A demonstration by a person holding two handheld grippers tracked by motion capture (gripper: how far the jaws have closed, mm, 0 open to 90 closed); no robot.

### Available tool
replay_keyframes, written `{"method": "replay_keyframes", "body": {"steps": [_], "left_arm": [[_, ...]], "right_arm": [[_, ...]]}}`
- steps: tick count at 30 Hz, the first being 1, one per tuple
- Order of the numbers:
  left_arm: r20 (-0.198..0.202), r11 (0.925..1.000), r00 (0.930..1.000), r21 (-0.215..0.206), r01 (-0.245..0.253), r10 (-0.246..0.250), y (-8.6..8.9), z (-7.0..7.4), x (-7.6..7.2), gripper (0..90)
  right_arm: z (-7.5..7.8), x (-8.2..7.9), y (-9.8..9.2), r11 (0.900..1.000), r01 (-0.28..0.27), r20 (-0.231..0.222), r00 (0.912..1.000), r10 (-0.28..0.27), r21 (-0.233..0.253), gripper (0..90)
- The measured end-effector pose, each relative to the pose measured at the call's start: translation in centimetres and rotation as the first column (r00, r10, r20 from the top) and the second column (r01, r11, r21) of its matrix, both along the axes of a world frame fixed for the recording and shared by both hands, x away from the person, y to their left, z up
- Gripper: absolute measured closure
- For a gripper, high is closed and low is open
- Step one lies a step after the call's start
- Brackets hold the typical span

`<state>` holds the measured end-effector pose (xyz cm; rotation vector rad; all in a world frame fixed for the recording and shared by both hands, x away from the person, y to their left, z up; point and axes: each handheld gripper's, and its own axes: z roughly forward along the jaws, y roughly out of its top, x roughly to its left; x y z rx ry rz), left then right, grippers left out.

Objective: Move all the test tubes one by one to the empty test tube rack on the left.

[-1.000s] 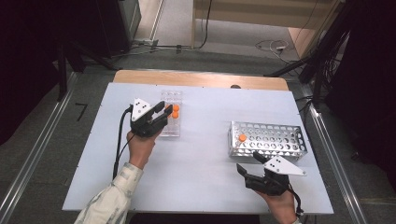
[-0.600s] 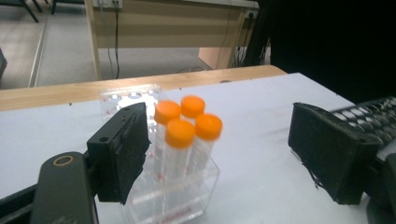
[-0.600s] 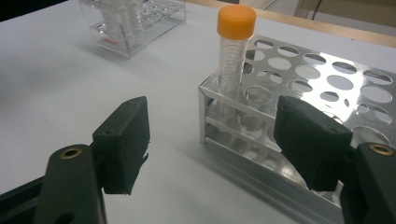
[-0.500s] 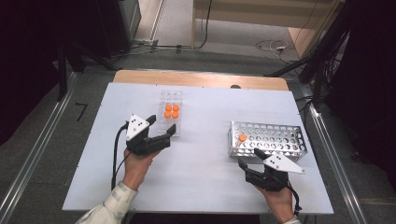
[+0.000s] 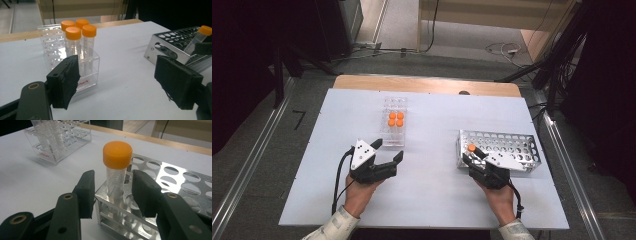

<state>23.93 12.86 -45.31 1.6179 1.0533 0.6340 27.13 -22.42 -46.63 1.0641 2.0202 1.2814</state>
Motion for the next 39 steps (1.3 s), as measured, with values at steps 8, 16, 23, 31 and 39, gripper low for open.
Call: {"method": "replay_keyframes", "body": {"steps": [8, 16, 23, 31, 39], "left_arm": [[-0.004, 0.9999, 1.0, 0.011, 0.0, 0.0, 0.0, -0.3, -0.1, 20.2], [-0.001, 1.0, 1.0, 0.003, 0.004, -0.004, 0.2, -0.1, -0.2, 20.2], [-0.002, 0.9999, 0.9999, -0.002, 0.01, -0.01, 0.2, -0.1, -0.2, 20.2], [0.008, 0.9995, 0.9995, -0.004, 0.032, -0.032, -0.2, 0.2, -0.5, 19.6], [0.014, 0.9985, 0.9984, -0.004, 0.055, -0.055, -0.5, 0.4, -0.8, 18.7]], "right_arm": [[-0.3, 0.6, 0.5, 1.0, 0.001, 0.002, 1.0, -0.001, -0.009, 61.3], [0.3, 0.5, 0.4, 1.0, 0.012, 0.032, 0.9994, -0.011, -0.001, 71.0], [3.3, -0.9, -0.2, 0.999, 0.002, 0.11, 0.9939, -0.007, 0.049, 71.1], [4.9, -2.8, -0.1, 0.997, -0.051, 0.136, 0.9898, 0.043, 0.059, 71.3], [4.5, -4.1, 1.4, 0.992, -0.118, 0.119, 0.9865, 0.112, 0.043, 71.3]]}}
